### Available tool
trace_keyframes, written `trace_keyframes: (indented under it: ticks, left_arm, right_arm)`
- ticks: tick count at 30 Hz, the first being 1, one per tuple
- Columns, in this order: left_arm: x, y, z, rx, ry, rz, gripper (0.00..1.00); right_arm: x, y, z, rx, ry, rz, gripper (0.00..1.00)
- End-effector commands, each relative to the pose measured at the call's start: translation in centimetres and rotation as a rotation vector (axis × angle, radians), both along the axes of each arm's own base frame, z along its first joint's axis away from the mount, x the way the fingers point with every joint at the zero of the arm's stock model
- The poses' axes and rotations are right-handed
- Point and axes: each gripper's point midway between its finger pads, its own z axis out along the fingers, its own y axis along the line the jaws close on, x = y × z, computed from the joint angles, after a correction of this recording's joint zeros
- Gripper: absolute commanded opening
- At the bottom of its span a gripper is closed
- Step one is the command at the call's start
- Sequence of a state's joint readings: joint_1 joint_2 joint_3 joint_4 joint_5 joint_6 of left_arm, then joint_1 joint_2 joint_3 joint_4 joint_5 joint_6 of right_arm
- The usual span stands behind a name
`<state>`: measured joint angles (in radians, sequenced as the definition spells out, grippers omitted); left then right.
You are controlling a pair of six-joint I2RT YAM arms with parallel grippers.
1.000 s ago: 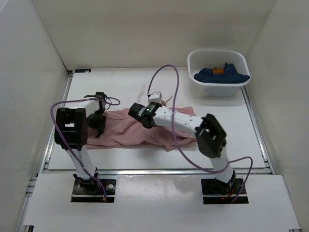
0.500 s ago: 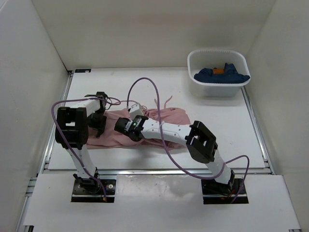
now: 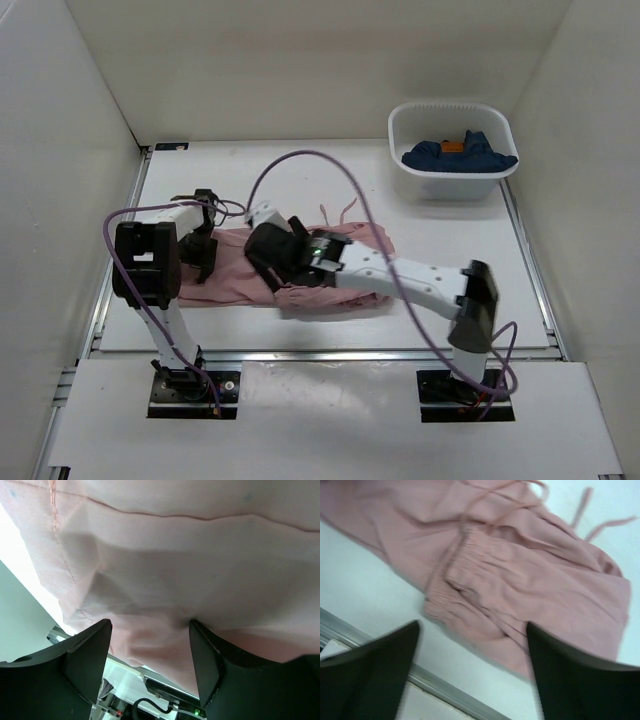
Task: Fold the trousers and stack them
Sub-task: Fold the trousers
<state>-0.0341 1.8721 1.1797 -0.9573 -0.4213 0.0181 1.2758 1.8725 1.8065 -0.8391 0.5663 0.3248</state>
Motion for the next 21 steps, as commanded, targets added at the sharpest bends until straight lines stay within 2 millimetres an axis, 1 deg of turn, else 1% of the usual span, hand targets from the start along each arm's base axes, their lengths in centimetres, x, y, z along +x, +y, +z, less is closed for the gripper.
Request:
trace_keyframes:
  ticks: [1, 2, 3, 4, 5, 6, 7, 8, 9, 10, 11, 12, 14, 15, 16, 17, 18, 19, 20, 21]
  left_arm:
    - [2.2, 0.3, 0.7, -0.015, -0.118, 0.037, 0.75]
    - [2.7, 0.3, 1.4, -0.016, -0.144, 0.036, 0.75]
    - [2.8, 0.1, 1.9, -0.025, -0.154, 0.036, 0.75]
    - [2.5, 0.0, 1.9, -0.034, -0.141, 0.036, 0.75]
    - [2.5, 0.0, 1.9, -0.034, -0.14, 0.036, 0.75]
    - [2.6, 0.0, 2.2, -0.034, -0.151, 0.036, 0.75]
    - [2.2, 0.2, 2.0, -0.022, -0.141, 0.036, 0.75]
    - [1.9, 0.2, 1.8, -0.022, -0.13, 0.036, 0.75]
    - [1.9, 0.2, 1.8, -0.021, -0.13, 0.036, 0.75]
    - [1.9, 0.2, 1.8, -0.021, -0.13, 0.036, 0.75]
    - [1.6, 0.2, 1.6, -0.021, -0.121, 0.037, 0.76]
    - [1.6, 0.2, 1.6, -0.021, -0.121, 0.037, 0.76]
    - [1.3, 0.2, 1.6, -0.021, -0.112, 0.037, 0.76]
    - [1.3, 0.2, 1.6, -0.021, -0.112, 0.037, 0.76]
    - [1.3, 0.2, 1.6, -0.021, -0.112, 0.037, 0.76]
    - [1.1, 0.2, 1.6, -0.021, -0.103, 0.037, 0.76]
    - [1.1, 0.2, 1.6, -0.021, -0.103, 0.037, 0.76]
    - [1.1, 0.2, 1.6, -0.021, -0.103, 0.037, 0.76]
    - [1.1, 0.2, 1.6, -0.021, -0.103, 0.037, 0.76]
    - [1.1, 0.2, 1.6, -0.021, -0.103, 0.037, 0.76]
  right_arm:
    - [4.5, -4.4, 1.6, 0.115, 0.004, -0.206, 0.77]
    - [5.0, -5.8, -0.3, 0.079, 0.047, -0.257, 0.69]
    - [6.5, -7.2, -1.0, 0.09, 0.075, -0.326, 0.61]
    - [6.7, -7.8, -1.9, 0.098, 0.111, -0.362, 0.43]
    - [6.8, -8.9, -4.0, 0.062, 0.134, -0.398, 0.35]
    - [7.3, -9.7, -5.1, 0.069, 0.16, -0.441, 0.28]
    - [7.2, -10.0, -6.3, 0.073, 0.19, -0.452, 0.19]
    - [6.6, -11.0, -9.0, 0.039, 0.242, -0.467, 0.16]
    - [7.0, -10.7, -10.2, 0.076, 0.29, -0.466, 0.13]
    - [7.0, -10.9, -11.4, 0.074, 0.318, -0.481, 0.09]
    - [7.5, -11.7, -13.5, 0.043, 0.348, -0.509, 0.02]
    - [7.6, -12.2, -14.7, 0.022, 0.36, -0.524, 0.0]
    - [7.9, -12.7, -16.9, -0.027, 0.372, -0.546, 0.0]
    - [8.4, -13.3, -16.8, -0.033, 0.362, -0.556, 0.0]
    - [8.9, -13.1, -16.4, -0.026, 0.344, -0.56, 0.0]
    - [10.1, -13.2, -15.0, -0.009, 0.295, -0.562, 0.08]
    - [10.8, -13.1, -13.8, 0.007, 0.262, -0.56, 0.21]
    - [11.3, -13.1, -11.6, 0.041, 0.224, -0.565, 0.37]
    - [11.7, -13.2, -10.2, 0.048, 0.194, -0.561, 0.52]
    - [11.9, -13.5, -8.7, 0.06, 0.164, -0.57, 0.81]
